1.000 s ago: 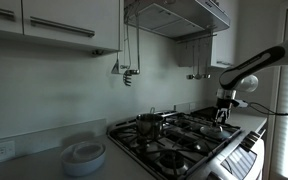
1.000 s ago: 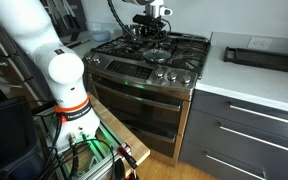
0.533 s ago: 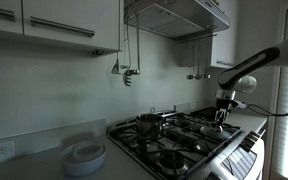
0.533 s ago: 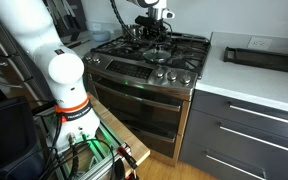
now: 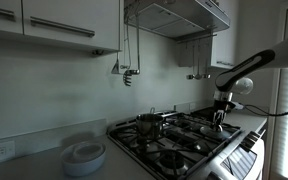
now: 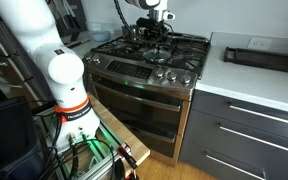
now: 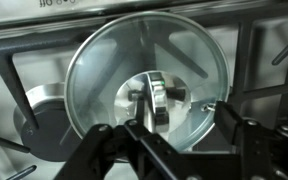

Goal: Move the silver pot to the right

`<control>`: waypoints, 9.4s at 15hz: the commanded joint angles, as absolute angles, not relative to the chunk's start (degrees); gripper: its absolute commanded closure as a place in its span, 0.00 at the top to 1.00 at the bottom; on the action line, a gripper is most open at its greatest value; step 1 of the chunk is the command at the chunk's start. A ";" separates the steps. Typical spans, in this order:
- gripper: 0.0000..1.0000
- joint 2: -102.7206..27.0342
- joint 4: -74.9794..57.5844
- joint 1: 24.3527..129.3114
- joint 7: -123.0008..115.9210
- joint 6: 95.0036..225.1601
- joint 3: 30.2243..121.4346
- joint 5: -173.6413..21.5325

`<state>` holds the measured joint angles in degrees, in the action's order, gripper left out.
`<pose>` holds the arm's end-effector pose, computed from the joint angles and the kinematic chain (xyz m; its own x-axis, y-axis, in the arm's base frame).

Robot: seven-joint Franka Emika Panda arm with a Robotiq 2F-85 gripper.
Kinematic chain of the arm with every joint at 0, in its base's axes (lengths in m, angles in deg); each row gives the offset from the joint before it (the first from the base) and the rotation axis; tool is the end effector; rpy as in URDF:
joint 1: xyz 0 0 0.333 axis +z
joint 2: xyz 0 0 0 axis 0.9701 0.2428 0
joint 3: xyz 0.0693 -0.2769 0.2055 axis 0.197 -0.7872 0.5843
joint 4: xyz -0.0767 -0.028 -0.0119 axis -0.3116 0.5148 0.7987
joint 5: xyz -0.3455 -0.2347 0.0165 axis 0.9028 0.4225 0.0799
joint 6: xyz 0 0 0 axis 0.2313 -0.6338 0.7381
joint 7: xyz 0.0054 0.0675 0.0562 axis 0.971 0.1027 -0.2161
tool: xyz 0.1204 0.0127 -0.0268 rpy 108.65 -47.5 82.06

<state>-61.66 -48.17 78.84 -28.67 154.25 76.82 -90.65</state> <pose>0.5181 0.0074 0.4115 0.9676 0.2231 0.1186 0.2387 -0.9609 -0.1403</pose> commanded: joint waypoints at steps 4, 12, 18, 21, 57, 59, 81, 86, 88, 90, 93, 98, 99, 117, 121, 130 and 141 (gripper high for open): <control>0.11 -60.46 -46.79 77.92 -27.78 155.07 77.50 -85.56; 0.04 -59.45 -45.21 78.06 -28.21 153.86 77.65 -84.93; 0.04 -58.44 -41.95 78.44 -28.45 151.42 78.50 -86.22; 0.04 -57.27 -39.25 78.58 -28.26 149.65 79.33 -85.91; 0.04 -43.84 -4.28 85.10 -35.03 136.13 90.78 -83.33; 0.04 -42.00 -1.48 85.92 -36.82 136.04 91.80 -83.30; 0.04 -24.23 22.54 94.06 -52.36 126.27 95.96 -78.68; 0.04 -24.09 22.27 95.11 -55.33 126.93 96.08 -78.57; 0.04 -23.93 22.25 95.59 -56.46 127.04 95.85 -78.02; 0.04 -23.89 21.98 95.95 -57.35 127.47 95.60 -77.35; 0.04 -23.73 21.76 96.28 -58.24 127.93 95.30 -75.90; 0.04 -23.02 21.78 96.44 -59.09 128.40 95.39 -74.70; 0.04 -22.88 21.80 96.44 -59.24 128.33 95.42 -74.56; 0.04 -20.68 23.29 96.74 -59.14 130.70 95.02 -73.67; 0.04 -20.68 23.33 96.68 -59.44 129.47 95.34 -74.15; 0.04 -20.53 23.11 96.82 -59.08 128.48 95.37 -74.36; 0.24 -20.31 23.43 97.26 -59.27 127.21 95.11 -73.49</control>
